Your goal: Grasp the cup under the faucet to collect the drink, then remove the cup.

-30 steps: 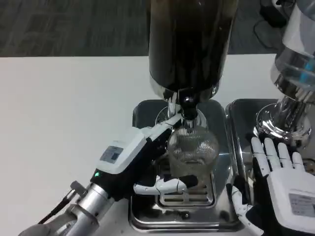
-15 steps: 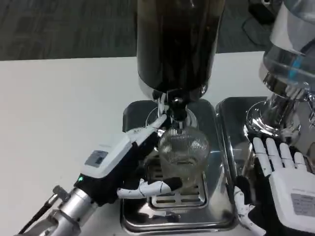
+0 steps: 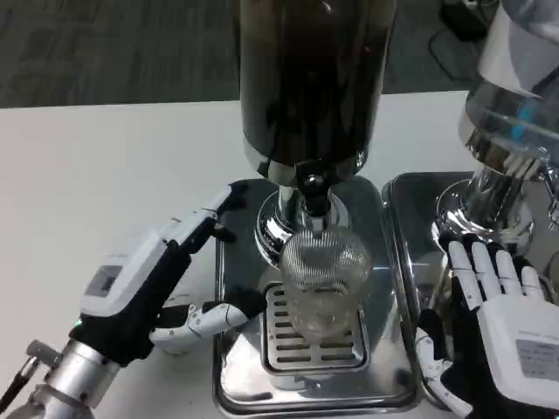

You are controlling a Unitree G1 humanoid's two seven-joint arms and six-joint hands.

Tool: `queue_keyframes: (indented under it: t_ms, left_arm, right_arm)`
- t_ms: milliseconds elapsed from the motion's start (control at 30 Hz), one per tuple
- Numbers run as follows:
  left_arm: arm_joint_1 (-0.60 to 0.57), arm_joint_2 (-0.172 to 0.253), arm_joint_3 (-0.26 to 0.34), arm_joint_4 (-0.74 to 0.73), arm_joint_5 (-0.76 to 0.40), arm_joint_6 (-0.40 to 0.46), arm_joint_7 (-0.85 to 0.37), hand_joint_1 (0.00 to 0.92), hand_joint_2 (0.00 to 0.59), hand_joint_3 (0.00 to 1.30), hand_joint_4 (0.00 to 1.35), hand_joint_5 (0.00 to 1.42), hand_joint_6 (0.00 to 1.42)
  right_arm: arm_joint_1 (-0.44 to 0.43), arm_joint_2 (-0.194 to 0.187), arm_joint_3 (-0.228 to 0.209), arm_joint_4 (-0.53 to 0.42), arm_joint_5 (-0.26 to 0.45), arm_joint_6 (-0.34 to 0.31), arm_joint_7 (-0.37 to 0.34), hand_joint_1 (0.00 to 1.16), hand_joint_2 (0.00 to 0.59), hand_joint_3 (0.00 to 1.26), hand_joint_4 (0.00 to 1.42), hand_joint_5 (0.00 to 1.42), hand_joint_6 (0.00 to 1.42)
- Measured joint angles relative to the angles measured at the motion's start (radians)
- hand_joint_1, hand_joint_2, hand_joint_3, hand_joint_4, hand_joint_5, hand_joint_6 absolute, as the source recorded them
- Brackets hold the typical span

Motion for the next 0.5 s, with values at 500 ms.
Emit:
queue_keyframes:
  t_ms: [500]
  left_arm:
    - [0.138, 0.046, 0.224, -0.252, -0.107, 0.027, -0.081, 0.000, 0.130, 0.00, 0.00, 0.04, 0.00]
  right_arm:
    - [0.048, -0.121, -0.020, -0.045, -0.063, -0.041, 0.005, 0.23, 0.528, 0.01, 0.00, 0.00, 0.00]
